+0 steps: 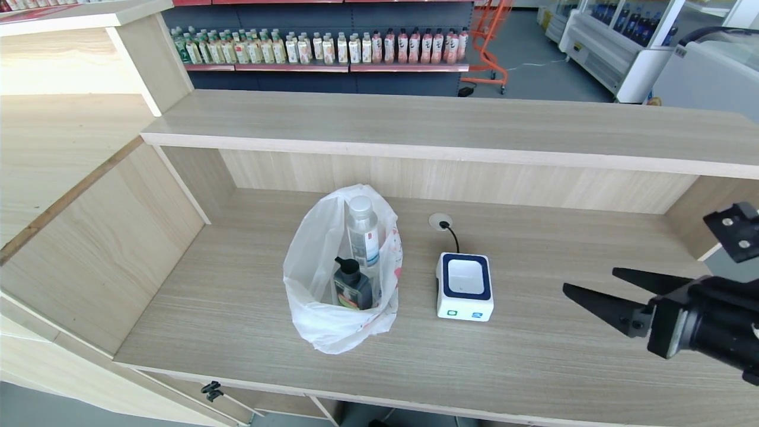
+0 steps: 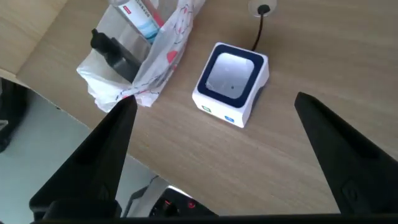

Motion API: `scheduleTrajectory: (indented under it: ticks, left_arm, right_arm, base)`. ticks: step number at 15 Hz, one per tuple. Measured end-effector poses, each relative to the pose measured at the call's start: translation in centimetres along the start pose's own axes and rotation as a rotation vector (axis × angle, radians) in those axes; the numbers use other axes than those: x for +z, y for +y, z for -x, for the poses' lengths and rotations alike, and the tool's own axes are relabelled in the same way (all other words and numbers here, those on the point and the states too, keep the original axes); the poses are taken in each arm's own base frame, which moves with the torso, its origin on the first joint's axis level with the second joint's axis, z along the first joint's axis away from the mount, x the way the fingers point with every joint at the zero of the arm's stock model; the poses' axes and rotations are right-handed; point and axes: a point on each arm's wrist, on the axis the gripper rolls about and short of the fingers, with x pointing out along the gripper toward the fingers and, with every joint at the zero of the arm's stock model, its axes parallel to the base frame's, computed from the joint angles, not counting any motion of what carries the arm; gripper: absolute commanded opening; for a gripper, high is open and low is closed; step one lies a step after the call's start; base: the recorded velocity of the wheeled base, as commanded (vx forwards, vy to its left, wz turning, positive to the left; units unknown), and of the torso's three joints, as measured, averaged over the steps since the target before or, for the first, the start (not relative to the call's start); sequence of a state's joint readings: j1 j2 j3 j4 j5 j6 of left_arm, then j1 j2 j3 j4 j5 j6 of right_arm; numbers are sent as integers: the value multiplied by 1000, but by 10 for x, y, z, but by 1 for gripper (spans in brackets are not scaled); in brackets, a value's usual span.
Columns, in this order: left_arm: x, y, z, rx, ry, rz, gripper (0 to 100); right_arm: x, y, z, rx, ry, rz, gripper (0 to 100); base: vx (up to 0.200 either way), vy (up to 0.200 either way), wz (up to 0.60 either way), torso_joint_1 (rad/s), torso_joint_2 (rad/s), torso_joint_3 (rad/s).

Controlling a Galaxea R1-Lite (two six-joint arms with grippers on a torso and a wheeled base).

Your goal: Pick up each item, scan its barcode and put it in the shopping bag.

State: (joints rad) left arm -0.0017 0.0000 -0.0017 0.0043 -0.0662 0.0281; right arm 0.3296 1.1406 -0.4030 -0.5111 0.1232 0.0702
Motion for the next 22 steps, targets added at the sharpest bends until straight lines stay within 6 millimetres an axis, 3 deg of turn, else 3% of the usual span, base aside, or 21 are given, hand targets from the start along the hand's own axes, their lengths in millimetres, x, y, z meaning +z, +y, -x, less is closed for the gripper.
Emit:
scheduleTrajectory:
  ticks: [3,5,7,9,13,14,22]
  left_arm:
    - [0,0,0,0,0,0,100]
    - [0,0,0,0,0,0,100]
    - [0,0,0,0,0,0,100]
    - [0,0,0,0,0,0,100]
    - [0,0,0,0,0,0,100]
    - [0,0,0,0,0,0,100]
    - [0,0,0,0,0,-1,100]
  right_arm:
    - [-40,-1,85,-150,-54,3,100]
    - [-81,3,119,-267,-98,7,100]
    - [-117,7,133,-368,-122,27,100]
    - [-139,10,140,-416,-163,61,100]
    - [-149,12,144,-425,-223,85,100]
    - [-150,12,144,-426,-232,86,0]
    - [-150,13,145,-425,-242,85,0]
  base:
    - [0,0,0,0,0,0]
    - [0,0,0,0,0,0]
    - [0,0,0,0,0,0]
    - [0,0,0,0,0,0]
    - [0,0,0,0,0,0]
    - [0,0,0,0,0,0]
    - [0,0,0,0,0,0]
